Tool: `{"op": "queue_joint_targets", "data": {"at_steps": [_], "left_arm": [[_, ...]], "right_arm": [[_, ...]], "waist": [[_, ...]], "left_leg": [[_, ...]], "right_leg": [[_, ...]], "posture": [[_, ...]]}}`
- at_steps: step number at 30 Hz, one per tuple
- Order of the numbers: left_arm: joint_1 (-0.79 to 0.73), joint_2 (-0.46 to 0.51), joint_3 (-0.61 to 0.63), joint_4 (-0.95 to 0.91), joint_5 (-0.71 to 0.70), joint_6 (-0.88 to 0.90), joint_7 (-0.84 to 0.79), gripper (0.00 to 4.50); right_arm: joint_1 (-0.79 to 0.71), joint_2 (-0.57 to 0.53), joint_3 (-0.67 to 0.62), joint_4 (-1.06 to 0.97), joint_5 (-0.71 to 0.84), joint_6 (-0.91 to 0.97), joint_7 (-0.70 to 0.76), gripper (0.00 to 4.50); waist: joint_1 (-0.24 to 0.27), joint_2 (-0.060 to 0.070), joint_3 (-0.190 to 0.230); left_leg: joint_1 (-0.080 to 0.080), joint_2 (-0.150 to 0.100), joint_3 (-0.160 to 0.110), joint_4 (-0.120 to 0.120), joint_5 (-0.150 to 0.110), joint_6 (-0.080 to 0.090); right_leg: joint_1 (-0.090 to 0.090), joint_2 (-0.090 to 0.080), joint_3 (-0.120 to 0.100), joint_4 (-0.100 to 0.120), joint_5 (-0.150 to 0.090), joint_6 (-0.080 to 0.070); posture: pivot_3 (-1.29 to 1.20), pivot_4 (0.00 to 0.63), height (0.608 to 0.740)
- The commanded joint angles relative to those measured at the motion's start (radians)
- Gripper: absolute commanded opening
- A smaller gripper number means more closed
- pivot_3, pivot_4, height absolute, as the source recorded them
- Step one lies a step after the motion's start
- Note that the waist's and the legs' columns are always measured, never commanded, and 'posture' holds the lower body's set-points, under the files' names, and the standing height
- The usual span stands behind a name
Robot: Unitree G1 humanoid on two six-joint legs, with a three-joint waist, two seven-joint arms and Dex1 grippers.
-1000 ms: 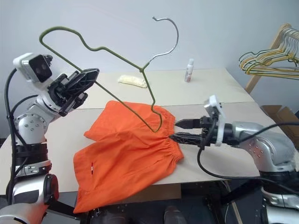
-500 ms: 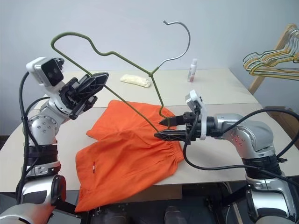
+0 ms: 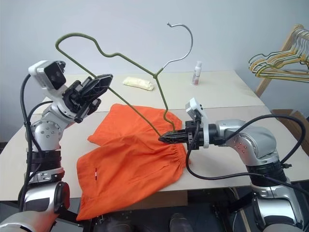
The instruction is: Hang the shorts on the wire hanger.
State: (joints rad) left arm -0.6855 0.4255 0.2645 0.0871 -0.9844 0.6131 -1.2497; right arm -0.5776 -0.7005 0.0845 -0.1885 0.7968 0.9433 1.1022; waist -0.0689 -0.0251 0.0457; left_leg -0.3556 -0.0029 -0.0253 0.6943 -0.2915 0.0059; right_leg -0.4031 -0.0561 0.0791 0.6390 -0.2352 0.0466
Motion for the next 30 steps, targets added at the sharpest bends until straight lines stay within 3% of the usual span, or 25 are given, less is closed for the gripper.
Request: {"op": "queue_joint_targets", "data": {"at_steps": [1, 7, 13, 22, 25, 30], "left_arm": [[0.007, 0.007, -0.048, -0.012, 0.073, -0.029, 0.023, 0.52], [0.067, 0.043, -0.228, 0.024, 0.38, -0.141, 0.121, 2.43], [0.121, 0.083, -0.281, 0.043, 0.5, -0.204, 0.125, 4.44], [0.238, 0.238, -0.425, -0.118, 0.688, -0.403, 0.0, 4.48], [0.253, 0.259, -0.448, -0.136, 0.733, -0.453, -0.006, 4.48], [0.257, 0.278, -0.458, -0.152, 0.757, -0.481, -0.02, 4.48]], "right_arm": [[-0.002, 0.009, -0.057, -0.018, 0.021, -0.015, -0.013, 0.0], [0.049, 0.027, -0.194, -0.028, 0.101, 0.022, -0.102, 0.0], [0.221, -0.075, -0.325, -0.053, 0.136, 0.108, -0.159, 0.0], [0.614, -0.274, -0.48, 0.038, 0.229, 0.34, -0.078, 0.0], [0.692, -0.336, -0.466, 0.073, 0.219, 0.373, -0.019, 0.0], [0.719, -0.469, -0.34, 0.173, 0.17, 0.398, 0.115, 0.0]], "waist": [[0.0, 0.0, 0.0], [0.004, 0.0, 0.0], [0.004, 0.0, 0.0], [0.005, 0.0, 0.0], [0.0, 0.0, 0.0], [-0.004, 0.0, 0.0]], "left_leg": [[0.0, 0.0, 0.0, 0.0, 0.0, 0.0], [0.0, -0.001, 0.0, 0.0, 0.0, 0.0], [-0.001, 0.0, 0.0, 0.0, 0.0, 0.0], [0.0, 0.0, 0.003, -0.001, 0.0, 0.001], [0.002, 0.001, 0.004, -0.001, 0.0, 0.001], [0.004, 0.002, 0.009, -0.002, -0.001, 0.002]], "right_leg": [[0.0, 0.0, 0.0, 0.0, 0.0, 0.0], [0.001, 0.0, 0.0, 0.0, 0.0, 0.0], [-0.001, 0.0, 0.0, 0.0, 0.0, 0.0], [0.001, -0.001, 0.002, -0.001, 0.0, 0.0], [0.003, 0.001, 0.003, -0.001, -0.005, 0.008], [0.009, 0.002, 0.007, -0.003, -0.006, 0.01]], "posture": [[-0.06, 0.0, 0.74], [-0.08, 0.0, 0.74], [-0.09, 0.0, 0.74], [-0.08, 0.0, 0.74], [-0.07, 0.0, 0.74], [-0.06, 0.0, 0.74]]}}
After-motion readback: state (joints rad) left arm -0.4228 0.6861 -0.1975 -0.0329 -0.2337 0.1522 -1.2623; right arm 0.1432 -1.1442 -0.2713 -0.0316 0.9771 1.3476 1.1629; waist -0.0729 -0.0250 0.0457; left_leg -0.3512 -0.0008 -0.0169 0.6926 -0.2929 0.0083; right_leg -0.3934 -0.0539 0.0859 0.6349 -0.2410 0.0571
